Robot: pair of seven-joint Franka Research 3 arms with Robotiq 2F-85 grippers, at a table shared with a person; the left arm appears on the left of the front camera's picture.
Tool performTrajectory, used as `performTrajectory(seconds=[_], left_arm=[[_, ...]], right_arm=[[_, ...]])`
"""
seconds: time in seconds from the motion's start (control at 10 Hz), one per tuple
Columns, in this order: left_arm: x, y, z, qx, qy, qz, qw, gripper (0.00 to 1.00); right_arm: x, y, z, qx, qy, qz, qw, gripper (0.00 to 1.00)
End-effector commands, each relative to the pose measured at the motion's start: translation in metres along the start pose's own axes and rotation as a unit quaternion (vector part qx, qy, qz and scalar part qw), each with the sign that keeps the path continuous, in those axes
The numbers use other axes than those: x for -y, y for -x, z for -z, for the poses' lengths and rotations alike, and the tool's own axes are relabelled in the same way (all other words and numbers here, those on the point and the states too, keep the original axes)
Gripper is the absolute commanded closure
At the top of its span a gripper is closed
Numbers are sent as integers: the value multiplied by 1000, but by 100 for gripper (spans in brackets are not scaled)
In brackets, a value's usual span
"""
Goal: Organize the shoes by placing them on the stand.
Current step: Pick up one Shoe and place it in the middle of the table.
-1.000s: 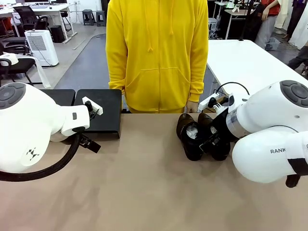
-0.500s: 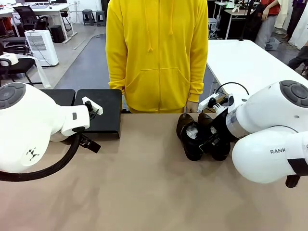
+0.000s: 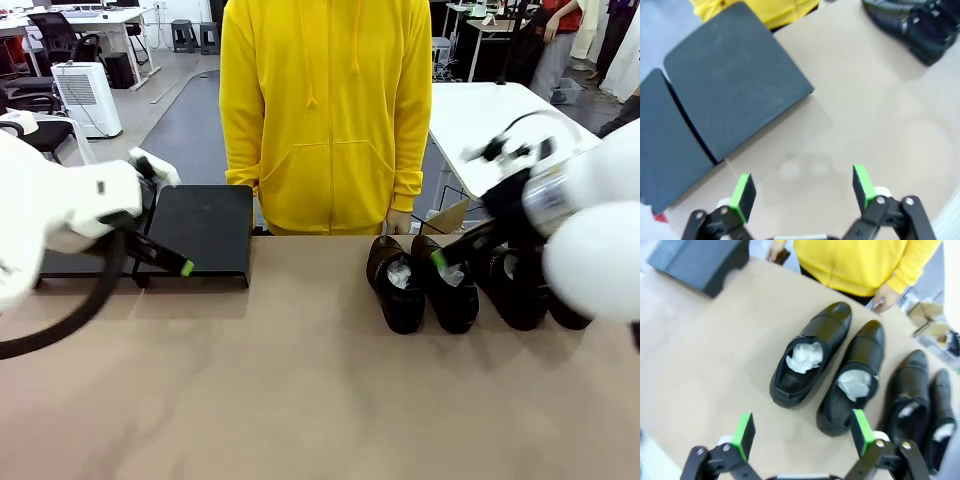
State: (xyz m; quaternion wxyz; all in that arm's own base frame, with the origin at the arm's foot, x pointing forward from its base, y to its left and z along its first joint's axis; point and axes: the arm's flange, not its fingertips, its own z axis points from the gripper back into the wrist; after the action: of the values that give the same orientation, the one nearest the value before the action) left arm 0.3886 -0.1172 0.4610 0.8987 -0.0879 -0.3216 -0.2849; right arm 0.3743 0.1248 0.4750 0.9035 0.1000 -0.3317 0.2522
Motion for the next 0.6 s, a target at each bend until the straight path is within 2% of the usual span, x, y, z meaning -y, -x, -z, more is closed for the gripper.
performTrajectory(seconds=[0.0,0.2,0.5], left_arm=[[-38,6,-46,7,82,8,997,0],[-63,12,-72,32,129,-7,991,0],[-78,25,-93,62,129,-33,989,0]], right_arm=[[40,45,-56,-11,-72,11,997,0],[75,59,-89,10,-122,37,992,0],[102,79,-107,26,-160,71,984,0]])
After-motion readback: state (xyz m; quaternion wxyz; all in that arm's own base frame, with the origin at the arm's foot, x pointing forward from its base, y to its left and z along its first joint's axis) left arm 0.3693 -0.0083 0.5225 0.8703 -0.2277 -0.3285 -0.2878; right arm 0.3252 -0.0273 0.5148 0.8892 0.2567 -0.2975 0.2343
